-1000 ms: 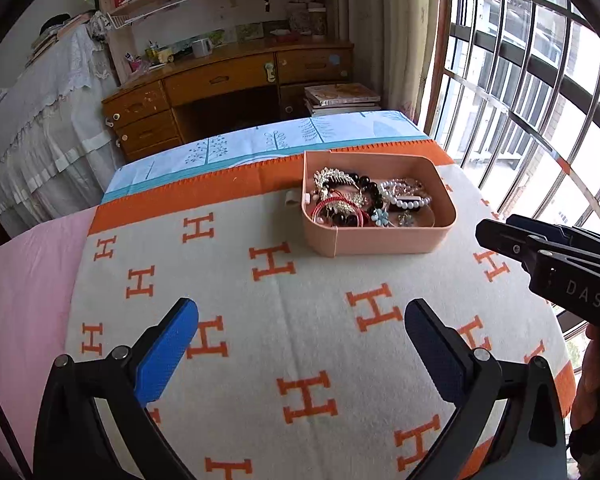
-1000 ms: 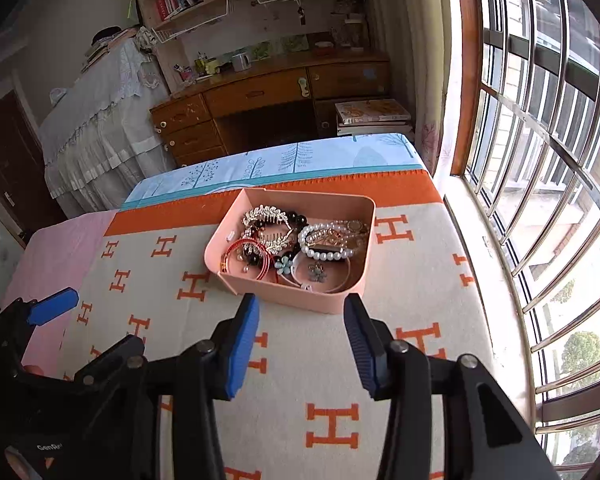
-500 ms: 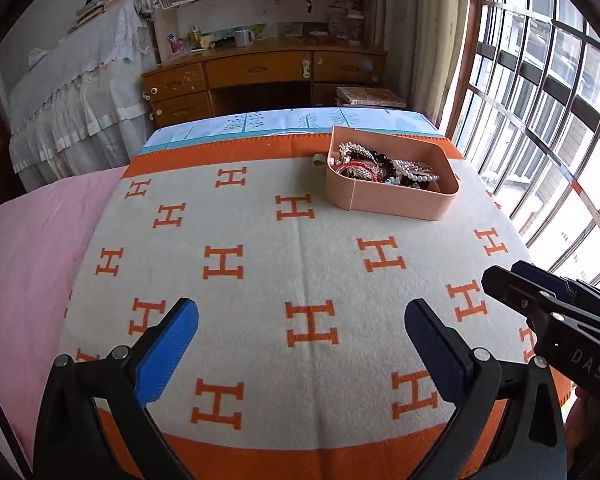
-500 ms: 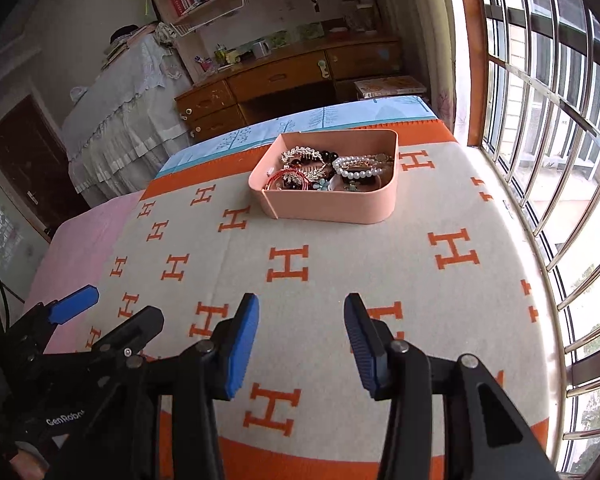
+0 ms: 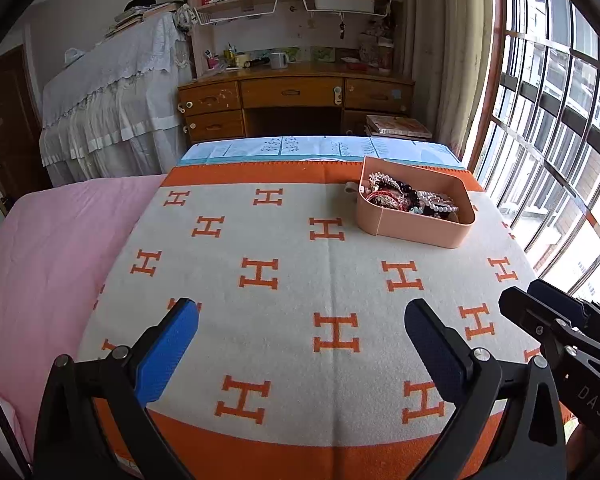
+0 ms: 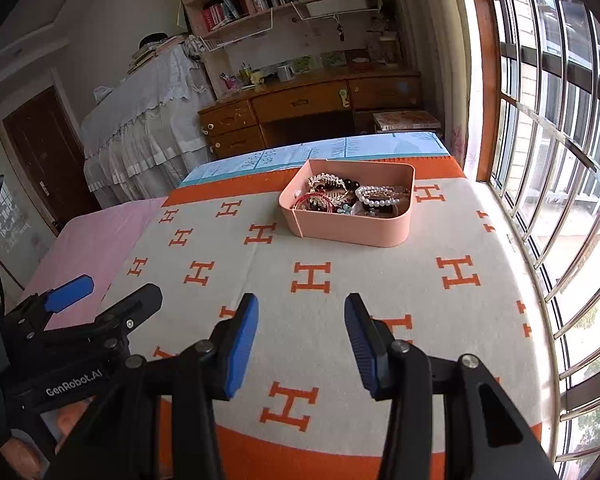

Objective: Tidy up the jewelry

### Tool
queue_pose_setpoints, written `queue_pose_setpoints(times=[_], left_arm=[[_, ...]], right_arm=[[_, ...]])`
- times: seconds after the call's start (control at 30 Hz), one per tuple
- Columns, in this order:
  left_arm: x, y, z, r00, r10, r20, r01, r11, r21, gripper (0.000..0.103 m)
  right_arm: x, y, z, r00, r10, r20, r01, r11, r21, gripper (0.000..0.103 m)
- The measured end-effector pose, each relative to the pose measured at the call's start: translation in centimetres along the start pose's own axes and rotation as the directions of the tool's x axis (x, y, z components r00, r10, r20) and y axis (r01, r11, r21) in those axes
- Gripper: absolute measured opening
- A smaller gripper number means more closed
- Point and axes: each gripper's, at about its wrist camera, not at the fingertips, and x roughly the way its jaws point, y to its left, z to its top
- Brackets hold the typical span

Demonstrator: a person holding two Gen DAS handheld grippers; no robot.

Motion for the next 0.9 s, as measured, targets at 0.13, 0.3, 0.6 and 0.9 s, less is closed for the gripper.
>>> queue_pose_setpoints(times=[0.13, 0.3, 0.6, 0.9], left_arm=[[-0.23, -0.21, -0.01, 1.000, -0.001, 0.008, 0.001, 1.000, 0.004, 0.102], [-0.33, -0.51, -0.02, 1.000, -0.003, 0.013, 0.003, 1.000, 0.009, 0.102], [-0.43, -0.93, -0.19, 1.000, 0.003, 0.016, -0.003, 1.000, 0.012, 0.102], [-0.52, -0.87, -0.29, 1.000, 0.007, 0.015, -0.007, 1.000, 0.015, 0.102]], right_arm=[[-0.28, 0.11, 0.05, 1.000, -0.002, 0.013, 0.002, 1.000, -0.008, 0.046], [-0.40, 0.18, 0.07, 1.000, -0.001, 0.018, 0.001, 1.000, -0.014, 0.046], [-0.09, 0.32, -0.05, 1.000, 0.014, 0.010, -0.014, 1.000, -0.020, 0.046], [0.10, 0.27, -0.15, 1.000, 0.017, 0.008, -0.017, 1.000, -0.018, 0.046]])
